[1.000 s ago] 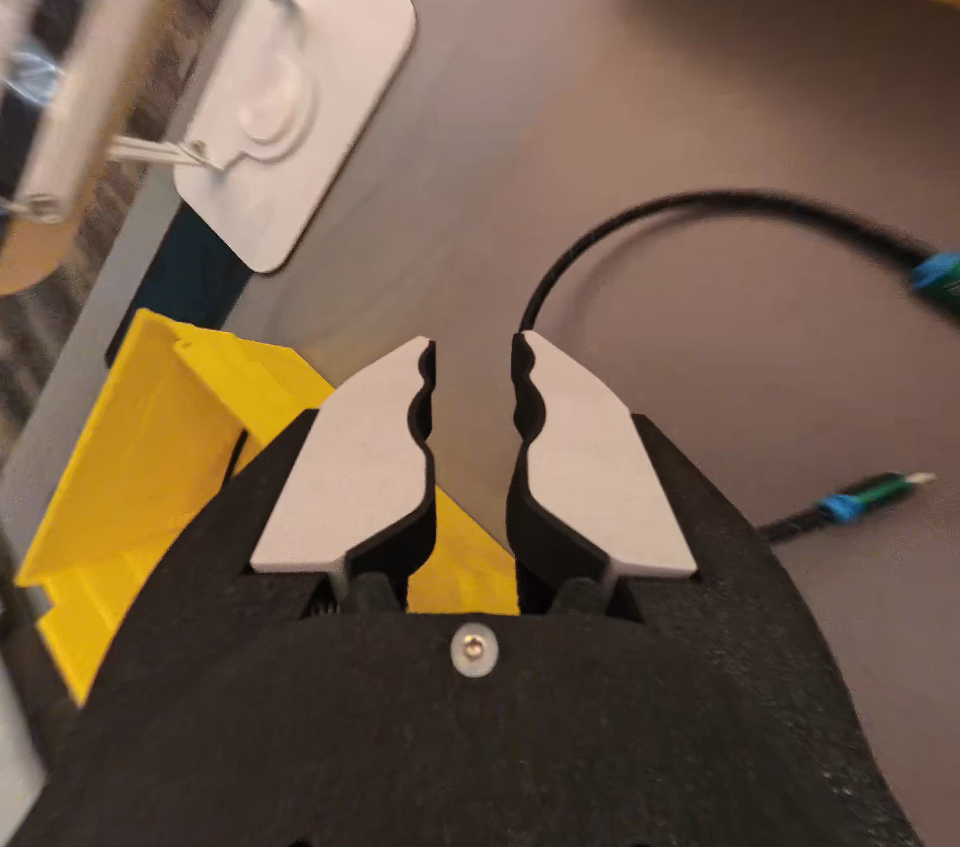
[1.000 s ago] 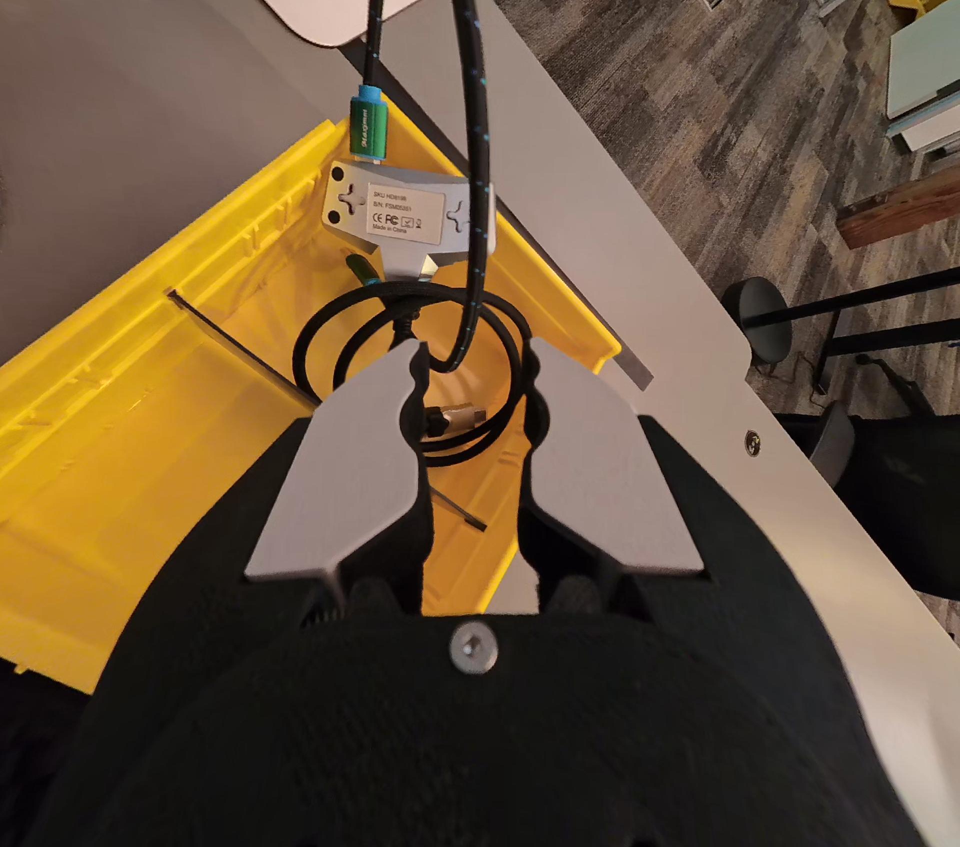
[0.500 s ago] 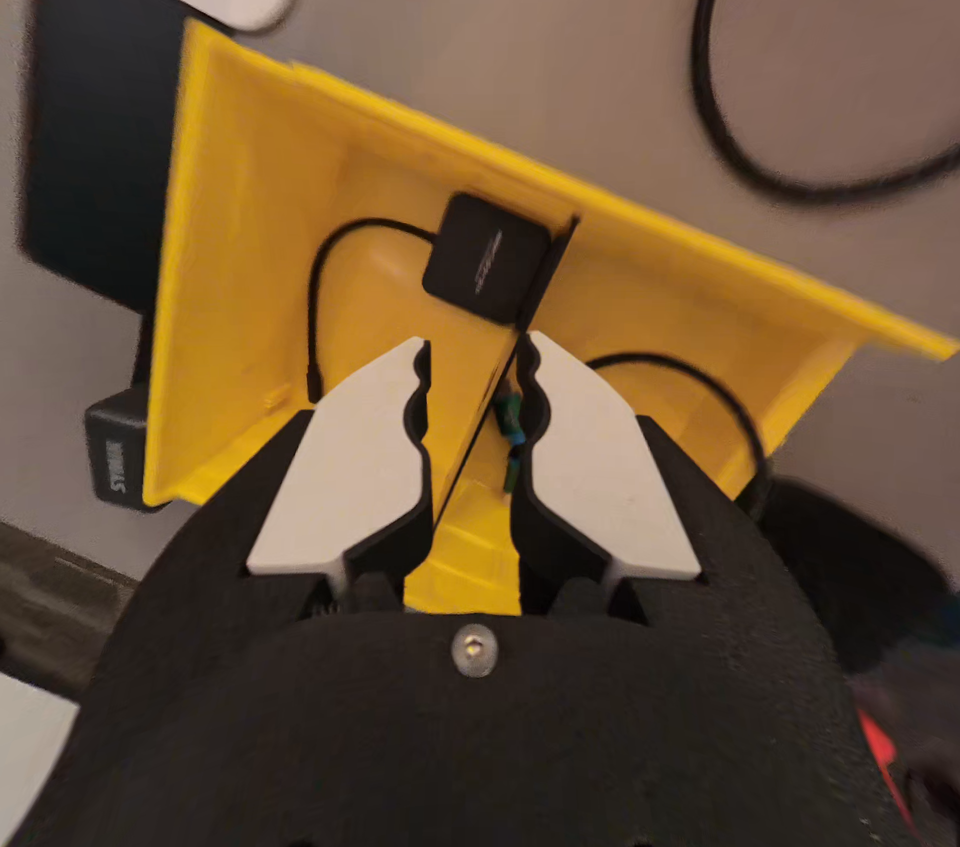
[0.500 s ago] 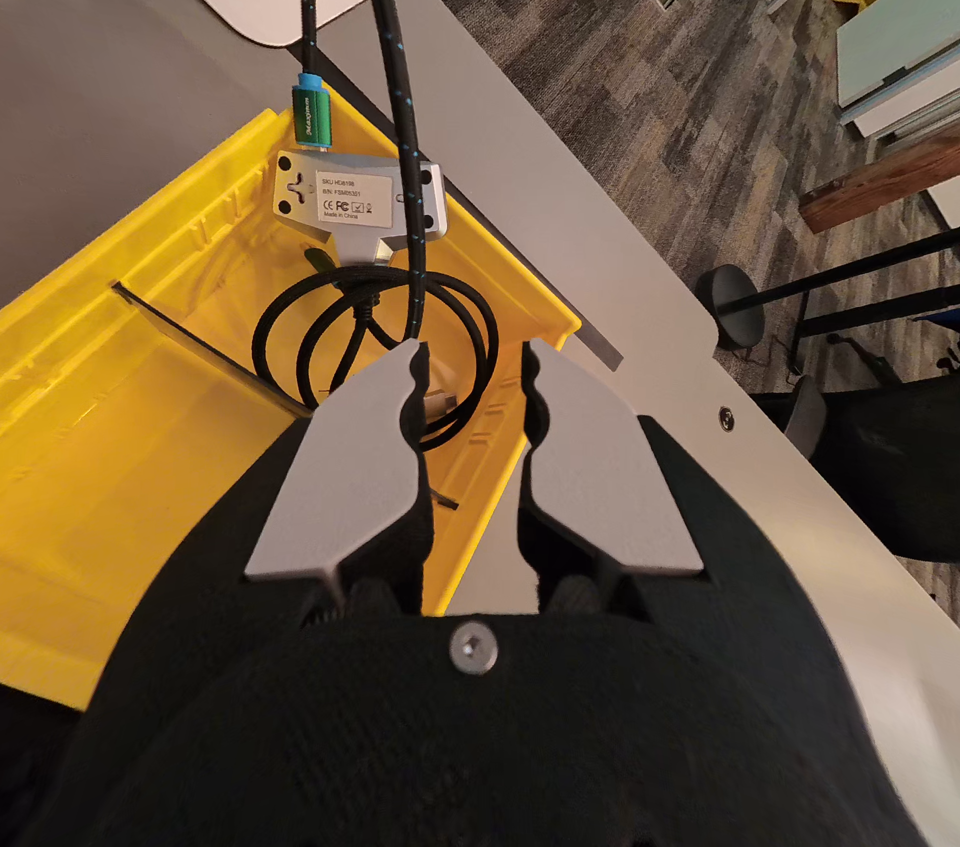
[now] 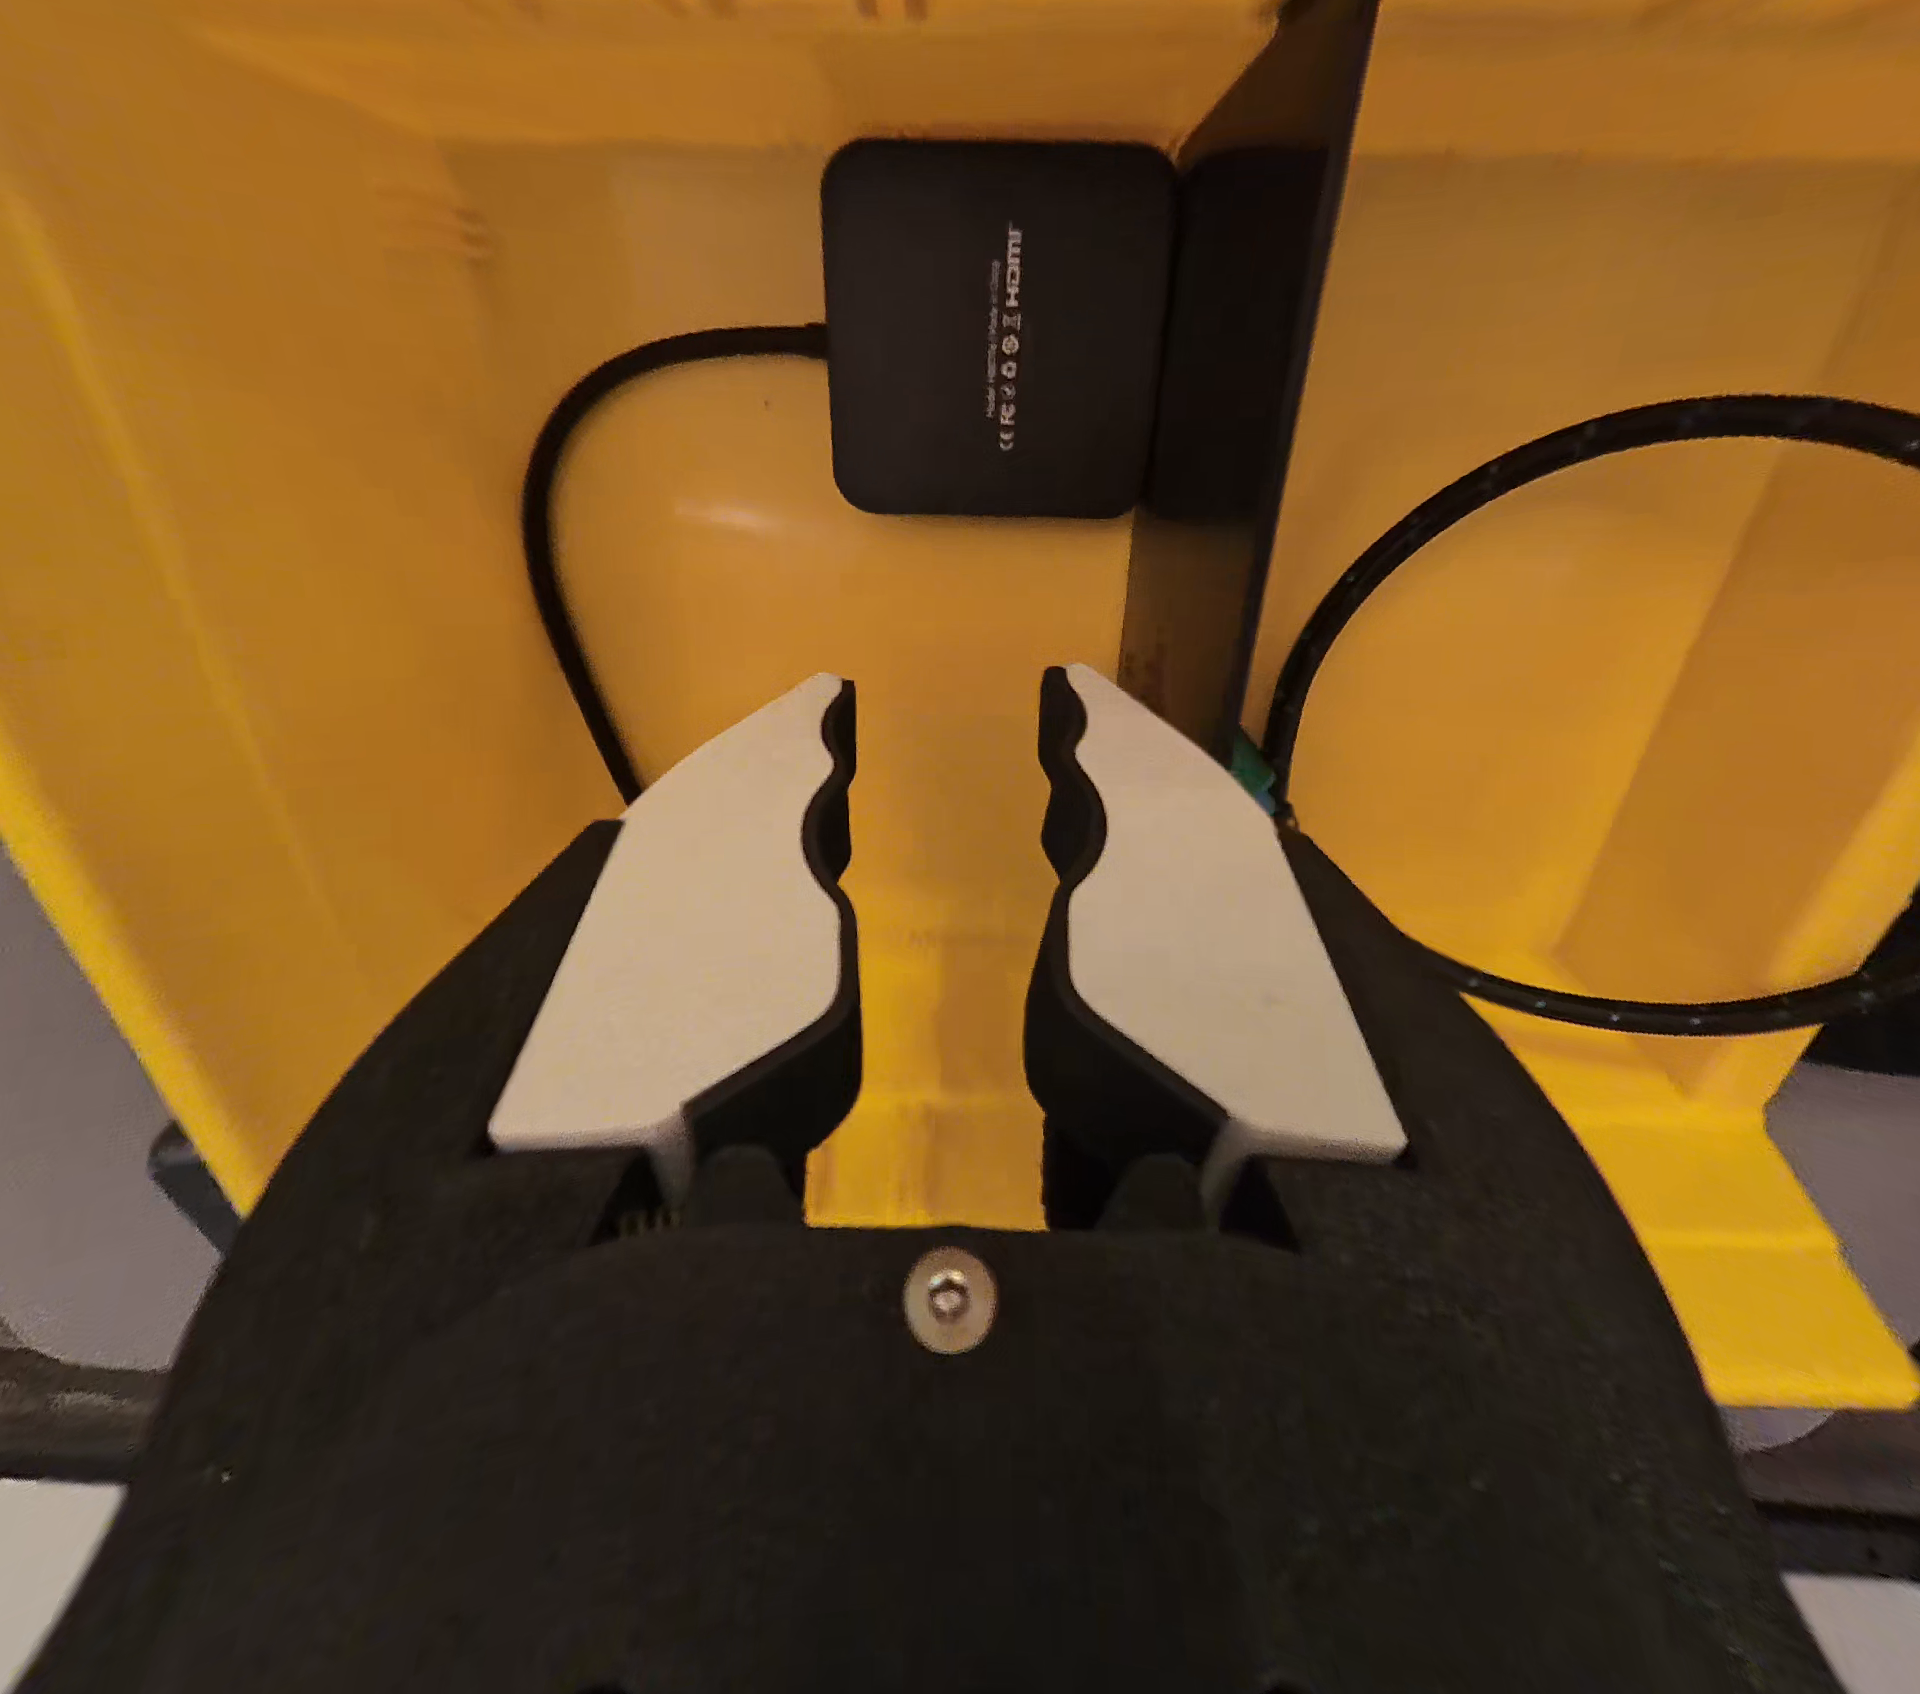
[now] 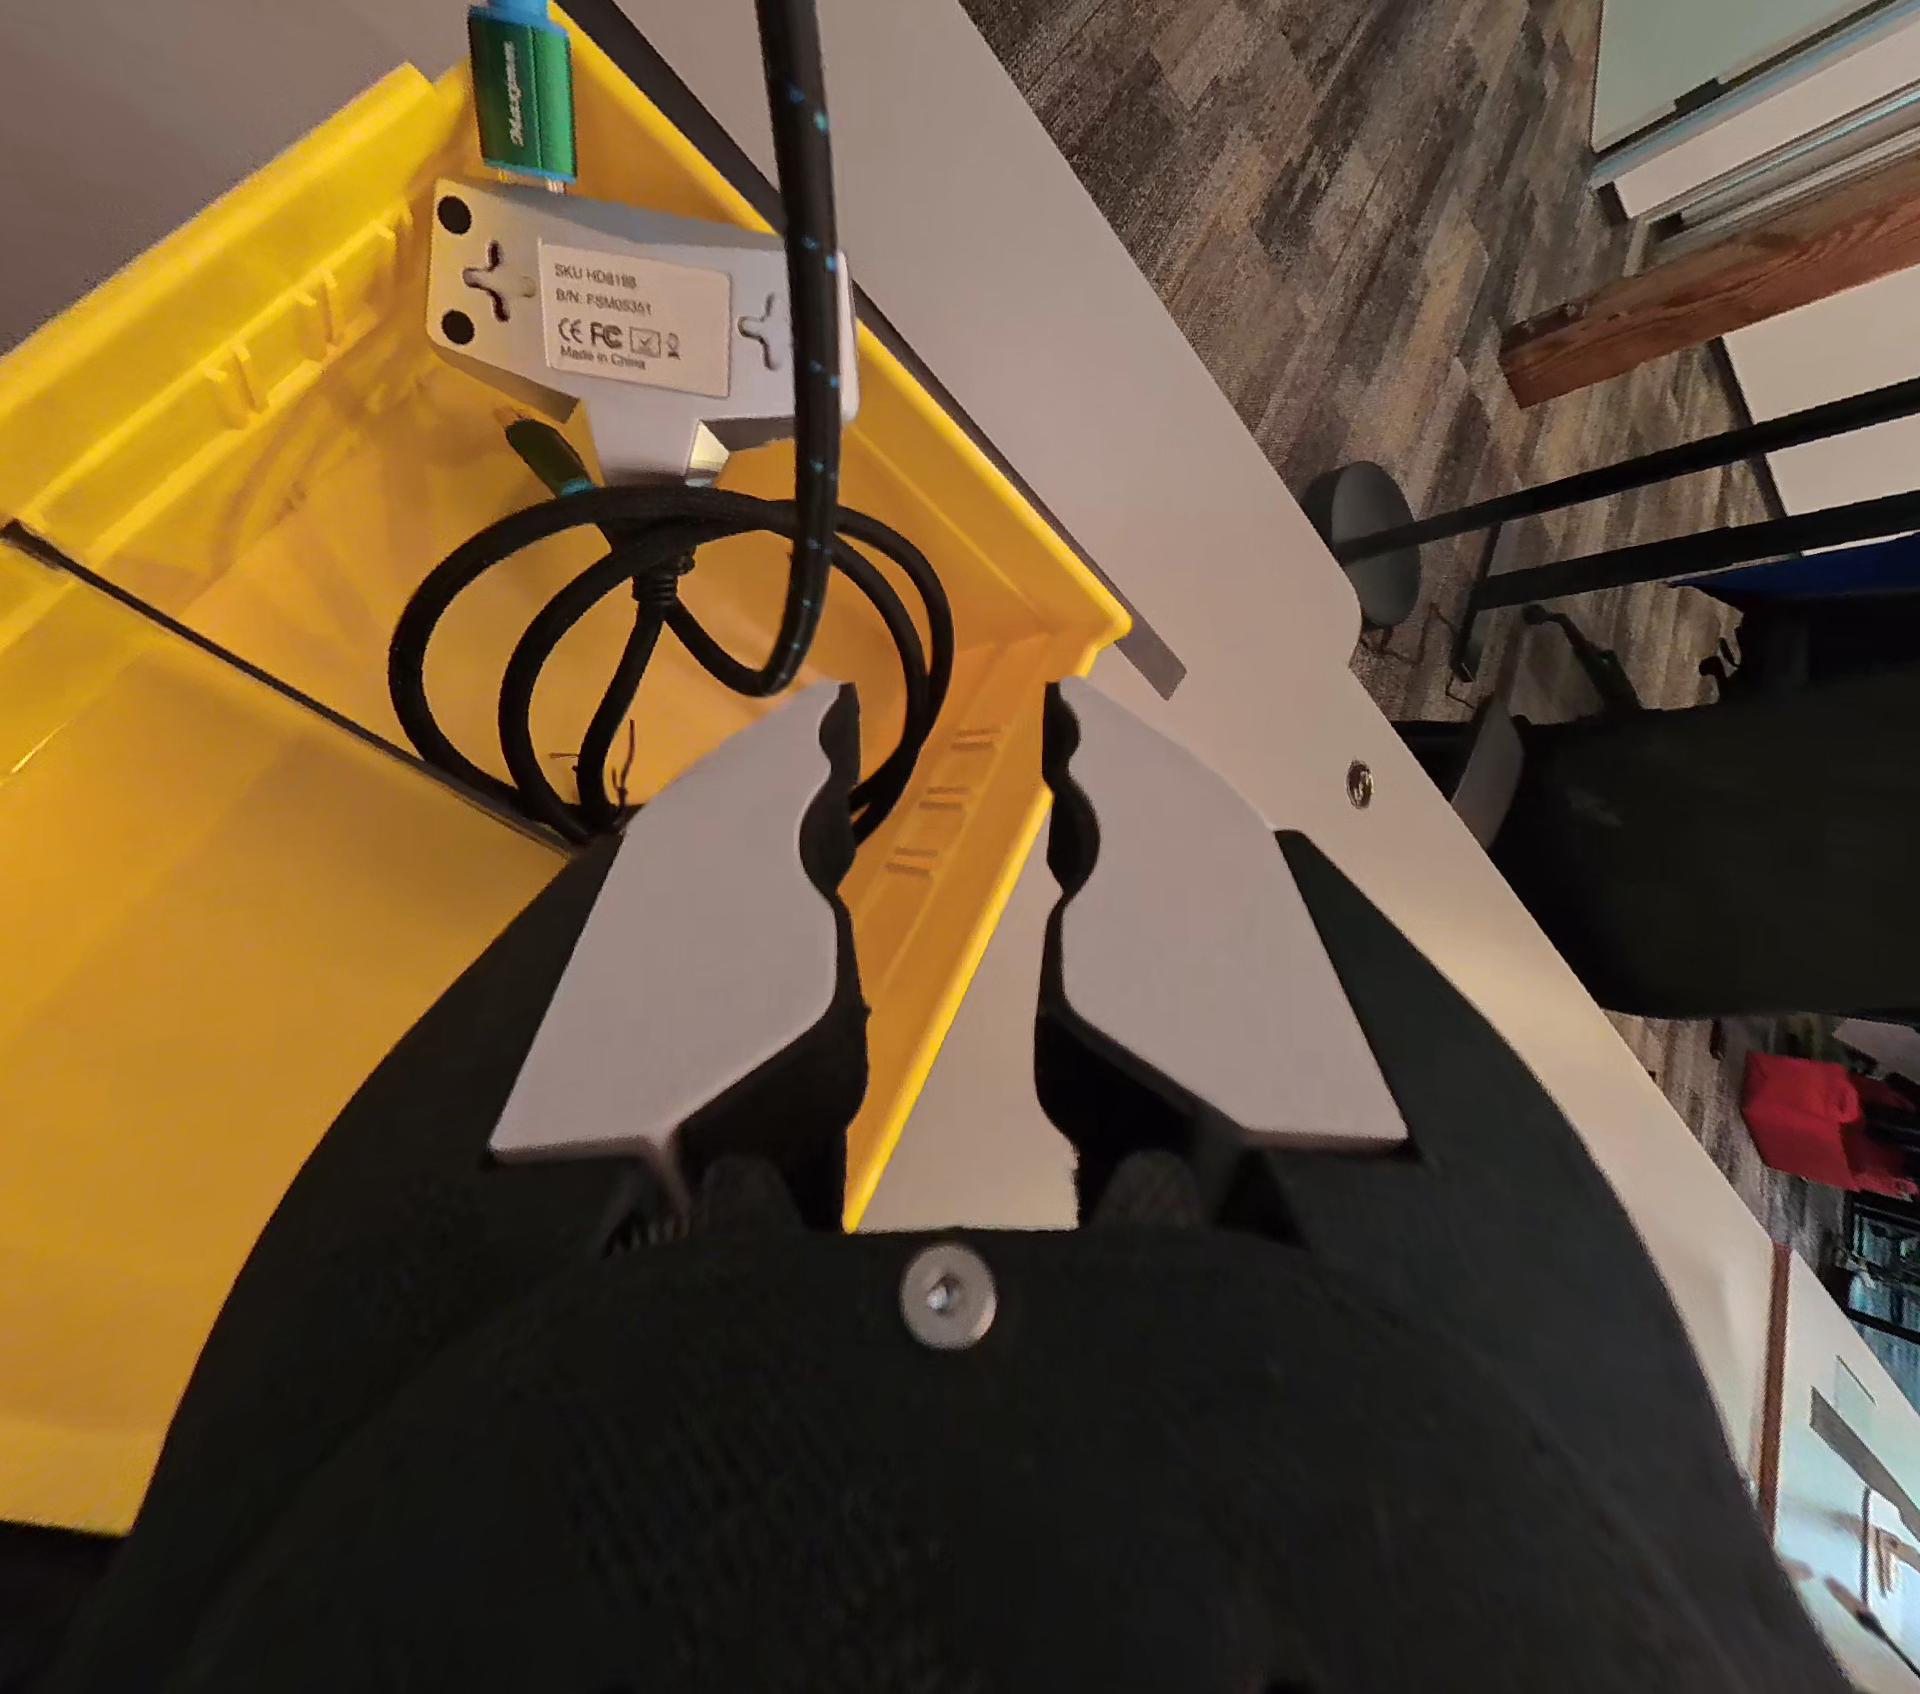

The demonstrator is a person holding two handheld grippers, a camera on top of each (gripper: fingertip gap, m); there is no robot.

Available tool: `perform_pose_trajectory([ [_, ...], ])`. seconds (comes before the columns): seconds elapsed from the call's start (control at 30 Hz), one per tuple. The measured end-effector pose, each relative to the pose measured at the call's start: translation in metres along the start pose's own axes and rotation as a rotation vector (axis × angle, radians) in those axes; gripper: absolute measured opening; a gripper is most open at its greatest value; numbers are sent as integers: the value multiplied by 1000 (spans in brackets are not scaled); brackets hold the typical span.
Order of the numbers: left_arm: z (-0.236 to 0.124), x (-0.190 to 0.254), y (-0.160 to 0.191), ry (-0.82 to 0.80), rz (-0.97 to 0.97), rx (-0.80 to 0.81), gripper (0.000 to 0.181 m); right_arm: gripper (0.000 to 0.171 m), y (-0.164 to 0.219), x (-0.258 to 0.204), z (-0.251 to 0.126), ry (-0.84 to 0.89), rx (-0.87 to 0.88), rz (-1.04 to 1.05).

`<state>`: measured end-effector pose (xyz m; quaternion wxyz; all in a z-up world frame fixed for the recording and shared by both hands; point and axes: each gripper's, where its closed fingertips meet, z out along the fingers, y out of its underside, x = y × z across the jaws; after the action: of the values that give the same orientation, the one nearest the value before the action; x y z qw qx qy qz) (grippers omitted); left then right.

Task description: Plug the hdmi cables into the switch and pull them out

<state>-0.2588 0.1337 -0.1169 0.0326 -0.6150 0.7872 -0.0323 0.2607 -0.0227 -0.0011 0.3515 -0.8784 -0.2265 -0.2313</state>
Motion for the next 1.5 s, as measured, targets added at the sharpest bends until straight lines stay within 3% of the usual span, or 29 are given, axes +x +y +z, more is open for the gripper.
perform_pose_trajectory([
  [0.23, 9, 3, -19, 171, -2, 132, 44, 34, -15, -10, 7, 0, 13, -55],
  [0.37, 17, -1, -31, 131, 11, 150, 54, 33, -21, -16, 8, -10, 26, -59],
  [0.47, 27, -6, -34, 75, 74, 122, 52, 34, -22, -19, 11, -26, 28, -62],
  [0.87, 34, 1, -38, 193, -21, 93, 54, 34, -16, -23, 17, -31, -14, -86],
  [0.93, 33, 0, -36, 202, -49, 84, 47, 34, -16, -23, 18, -31, -16, -91],
  [1.03, 30, -15, -31, 116, -65, 96, 31, 34, -16, -25, 19, -34, -23, -99],
  [1.13, 27, -24, -22, 49, -84, 94, 38, 34, -16, -25, 19, -35, -25, -104],
  [1.33, 31, -24, -40, 141, -411, 175, 50, 34, -15, -27, 22, -32, -40, -116],
  [1.5, 35, -28, -50, 180, -690, 225, 33, 34, -15, -26, 21, -28, -40, -115],
])
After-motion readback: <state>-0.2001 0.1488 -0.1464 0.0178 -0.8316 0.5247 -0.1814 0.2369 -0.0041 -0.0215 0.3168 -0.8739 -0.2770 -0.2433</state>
